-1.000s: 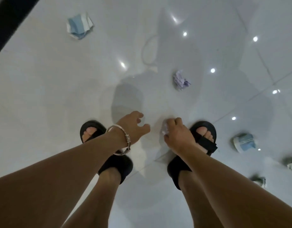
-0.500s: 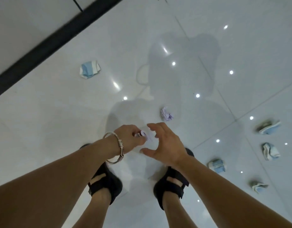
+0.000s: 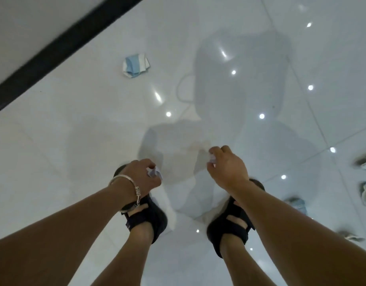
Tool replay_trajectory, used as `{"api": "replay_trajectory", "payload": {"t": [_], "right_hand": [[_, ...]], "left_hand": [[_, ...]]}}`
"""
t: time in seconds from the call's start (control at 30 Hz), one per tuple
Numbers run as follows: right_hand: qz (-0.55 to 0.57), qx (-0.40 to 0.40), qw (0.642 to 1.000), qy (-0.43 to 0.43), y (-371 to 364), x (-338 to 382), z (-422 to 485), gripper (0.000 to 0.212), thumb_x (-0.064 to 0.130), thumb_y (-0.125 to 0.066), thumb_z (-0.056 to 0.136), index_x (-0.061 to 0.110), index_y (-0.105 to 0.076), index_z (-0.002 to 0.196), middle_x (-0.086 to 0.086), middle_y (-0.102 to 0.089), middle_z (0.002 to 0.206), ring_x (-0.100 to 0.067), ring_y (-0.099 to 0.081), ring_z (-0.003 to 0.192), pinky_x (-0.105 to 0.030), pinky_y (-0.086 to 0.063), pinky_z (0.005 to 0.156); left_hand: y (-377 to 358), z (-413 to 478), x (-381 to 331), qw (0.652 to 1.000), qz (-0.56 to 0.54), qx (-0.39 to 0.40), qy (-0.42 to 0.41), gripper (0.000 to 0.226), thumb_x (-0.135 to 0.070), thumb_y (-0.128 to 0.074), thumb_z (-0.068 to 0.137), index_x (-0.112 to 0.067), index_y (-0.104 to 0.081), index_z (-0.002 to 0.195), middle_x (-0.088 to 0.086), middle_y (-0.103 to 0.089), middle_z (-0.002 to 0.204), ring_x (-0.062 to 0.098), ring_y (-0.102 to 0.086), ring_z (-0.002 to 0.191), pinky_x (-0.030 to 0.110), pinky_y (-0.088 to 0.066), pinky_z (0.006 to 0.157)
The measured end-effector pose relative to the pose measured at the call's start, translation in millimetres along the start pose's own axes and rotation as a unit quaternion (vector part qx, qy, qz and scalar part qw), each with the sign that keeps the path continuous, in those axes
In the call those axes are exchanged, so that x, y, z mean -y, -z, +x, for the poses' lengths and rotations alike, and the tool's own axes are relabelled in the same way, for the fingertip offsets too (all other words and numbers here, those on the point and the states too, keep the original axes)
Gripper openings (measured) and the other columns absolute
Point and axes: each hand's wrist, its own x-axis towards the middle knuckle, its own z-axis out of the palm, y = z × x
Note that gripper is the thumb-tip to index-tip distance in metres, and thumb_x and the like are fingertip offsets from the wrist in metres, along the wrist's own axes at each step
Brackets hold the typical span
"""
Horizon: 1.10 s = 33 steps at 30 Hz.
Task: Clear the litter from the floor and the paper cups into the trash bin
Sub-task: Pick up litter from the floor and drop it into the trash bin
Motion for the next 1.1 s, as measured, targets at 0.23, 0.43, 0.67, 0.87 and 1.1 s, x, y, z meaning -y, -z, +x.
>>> {"api": "replay_trajectory", "payload": {"t": [0.23, 0.43, 0.67, 0.87, 1.1], "right_hand": [[0.015, -0.068, 0.991, 0.111, 115.1, 101.4, -97.6, 0.039, 0.031, -0.057, 0.093, 0.019, -0.053, 0.13, -0.003, -0.056, 0.119, -0.024, -0.062, 0.09, -0.028, -0.047, 0.072], [-0.063, -0.125, 0.967, 0.214, 243.8, 216.9, -178.5, 0.04, 0.031, -0.059, 0.092, 0.018, -0.054, 0.129, -0.004, -0.059, 0.118, -0.023, -0.063, 0.09, -0.031, -0.053, 0.075], [-0.137, -0.111, 0.938, 0.299, 322.0, 334.7, -300.9, 0.038, 0.032, -0.054, 0.093, 0.022, -0.052, 0.129, 0.0, -0.054, 0.12, -0.022, -0.062, 0.096, -0.03, -0.05, 0.077], [-0.202, -0.043, 0.907, 0.366, 312.0, 406.9, -416.5, 0.044, 0.033, -0.05, 0.095, 0.022, -0.046, 0.138, -0.002, -0.049, 0.131, -0.024, -0.059, 0.106, -0.033, -0.05, 0.089], [-0.32, -0.045, 0.831, 0.453, 266.0, 519.4, -536.3, 0.037, 0.033, -0.048, 0.096, 0.022, -0.048, 0.132, 0.0, -0.05, 0.128, -0.022, -0.061, 0.102, -0.03, -0.049, 0.086]], "left_hand": [[103.8, -97.6, -26.2, 0.996, -0.075, -0.034, -0.028, 0.027, -0.036, -0.064, 0.076, -0.027, -0.059, 0.101, -0.001, -0.058, 0.097, 0.016, -0.053, 0.081, 0.021, -0.037, 0.067], [235.6, -225.6, -40.8, 0.98, -0.146, -0.106, -0.078, 0.019, -0.031, -0.066, 0.077, -0.021, -0.06, 0.092, -0.006, -0.056, 0.085, 0.013, -0.058, 0.075, 0.021, -0.046, 0.064], [320.1, -401.4, 21.5, 0.955, -0.226, -0.19, -0.035, 0.013, -0.031, -0.066, 0.073, -0.022, -0.062, 0.081, -0.007, -0.065, 0.088, 0.015, -0.063, 0.079, 0.032, -0.054, 0.075], [302.6, -527.5, 78.0, 0.91, -0.315, -0.268, 0.029, 0.016, -0.034, -0.068, 0.072, -0.024, -0.06, 0.083, -0.007, -0.064, 0.088, 0.013, -0.063, 0.076, 0.028, -0.054, 0.072], [265.2, -660.6, 182.3, 0.84, -0.403, -0.351, 0.087, 0.02, -0.035, -0.063, 0.076, -0.023, -0.059, 0.092, -0.002, -0.063, 0.092, 0.017, -0.061, 0.077, 0.028, -0.053, 0.069]]}}
